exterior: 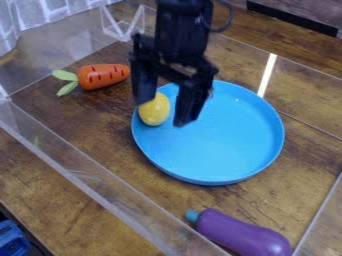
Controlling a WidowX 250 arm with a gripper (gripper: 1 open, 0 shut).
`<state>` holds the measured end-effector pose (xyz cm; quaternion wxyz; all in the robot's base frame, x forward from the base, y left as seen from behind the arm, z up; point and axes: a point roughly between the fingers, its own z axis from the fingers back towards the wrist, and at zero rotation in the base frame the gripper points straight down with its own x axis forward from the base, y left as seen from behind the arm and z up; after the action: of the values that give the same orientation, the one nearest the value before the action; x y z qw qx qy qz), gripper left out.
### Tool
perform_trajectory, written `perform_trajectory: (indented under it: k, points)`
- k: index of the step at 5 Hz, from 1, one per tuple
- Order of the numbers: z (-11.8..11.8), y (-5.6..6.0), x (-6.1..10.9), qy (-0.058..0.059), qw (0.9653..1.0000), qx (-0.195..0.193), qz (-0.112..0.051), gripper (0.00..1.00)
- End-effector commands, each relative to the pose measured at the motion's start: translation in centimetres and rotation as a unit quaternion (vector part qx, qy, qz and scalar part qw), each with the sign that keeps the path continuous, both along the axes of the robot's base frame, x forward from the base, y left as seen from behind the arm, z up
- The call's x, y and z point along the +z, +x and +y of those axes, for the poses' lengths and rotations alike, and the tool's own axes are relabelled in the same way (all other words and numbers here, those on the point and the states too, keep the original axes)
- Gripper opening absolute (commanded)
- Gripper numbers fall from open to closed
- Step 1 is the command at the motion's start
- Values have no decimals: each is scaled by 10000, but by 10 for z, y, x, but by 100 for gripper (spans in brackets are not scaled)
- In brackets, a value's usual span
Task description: Remove the lemon from the blue tray and put it on the table
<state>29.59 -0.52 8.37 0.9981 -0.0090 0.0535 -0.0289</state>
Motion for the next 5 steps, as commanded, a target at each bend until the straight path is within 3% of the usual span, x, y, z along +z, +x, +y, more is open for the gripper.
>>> perform_trajectory:
  k: [1, 5]
  points:
    - [11, 9, -1, 29, 9998, 77, -201, 100]
    - [28, 29, -2, -108, 9984, -175, -519, 100]
